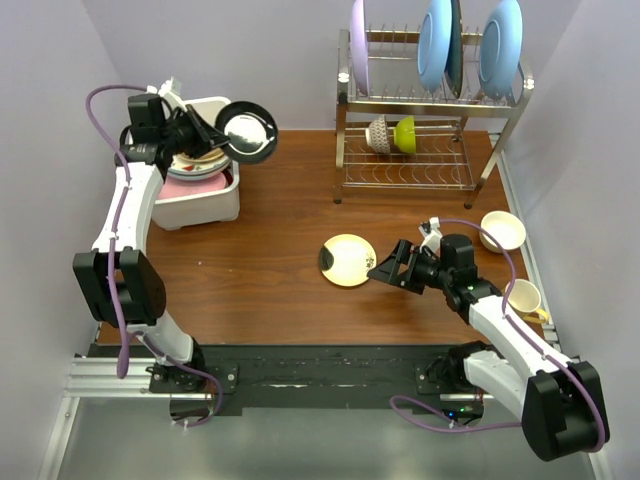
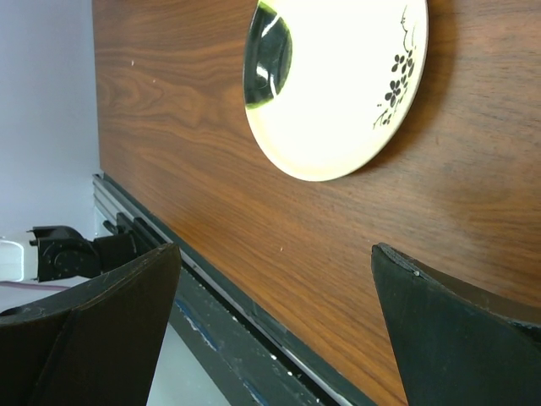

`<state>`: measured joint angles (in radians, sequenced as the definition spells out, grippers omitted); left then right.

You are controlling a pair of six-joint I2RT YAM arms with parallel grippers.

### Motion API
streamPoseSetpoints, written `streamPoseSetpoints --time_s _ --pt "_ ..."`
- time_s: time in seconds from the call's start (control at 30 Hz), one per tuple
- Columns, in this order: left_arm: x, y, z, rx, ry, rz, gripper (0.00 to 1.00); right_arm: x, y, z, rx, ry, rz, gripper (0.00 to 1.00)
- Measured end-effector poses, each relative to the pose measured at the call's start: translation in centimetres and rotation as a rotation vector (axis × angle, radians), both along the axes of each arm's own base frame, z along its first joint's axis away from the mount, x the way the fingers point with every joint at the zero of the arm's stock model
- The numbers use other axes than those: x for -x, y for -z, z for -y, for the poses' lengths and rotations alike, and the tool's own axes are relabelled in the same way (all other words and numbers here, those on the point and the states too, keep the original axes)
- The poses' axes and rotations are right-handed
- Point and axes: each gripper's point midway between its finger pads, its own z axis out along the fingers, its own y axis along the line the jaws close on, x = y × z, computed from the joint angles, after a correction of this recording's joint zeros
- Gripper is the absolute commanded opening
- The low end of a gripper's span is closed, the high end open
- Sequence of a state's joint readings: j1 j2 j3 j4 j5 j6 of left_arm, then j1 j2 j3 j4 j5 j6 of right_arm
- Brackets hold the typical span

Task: Place the plates into the plastic bin on the countertop
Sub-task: Place the plate in the plastic bin.

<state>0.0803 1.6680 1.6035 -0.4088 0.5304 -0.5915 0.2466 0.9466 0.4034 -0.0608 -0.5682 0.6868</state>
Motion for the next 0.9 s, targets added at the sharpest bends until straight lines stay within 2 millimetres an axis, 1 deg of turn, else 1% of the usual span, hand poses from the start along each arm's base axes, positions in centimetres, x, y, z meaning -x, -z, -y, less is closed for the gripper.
streamPoseSetpoints --time_s 0.3,0.67,0.8,0.9 --pt "-1.3 1.1 -3.6 0.032 -0.078 -0.034 0.0 0.0 0.4 0.1 0.01 -0.005 -0.003 0.99" --pt "-4.0 3.3 -10.0 0.115 -0.232 -0.062 0.0 0.4 2.6 0.2 0.033 -0.009 -0.073 0.99" --pt "-5.0 4.0 -12.1 0.137 -0.276 -0.065 0.0 0.6 3.5 0.2 0.037 -0.01 -0.094 0.99" --pt "-5.8 4.9 -13.4 0.152 -0.304 -0.071 0.0 0.7 4.0 0.2 0.04 -0.009 -0.105 0.99"
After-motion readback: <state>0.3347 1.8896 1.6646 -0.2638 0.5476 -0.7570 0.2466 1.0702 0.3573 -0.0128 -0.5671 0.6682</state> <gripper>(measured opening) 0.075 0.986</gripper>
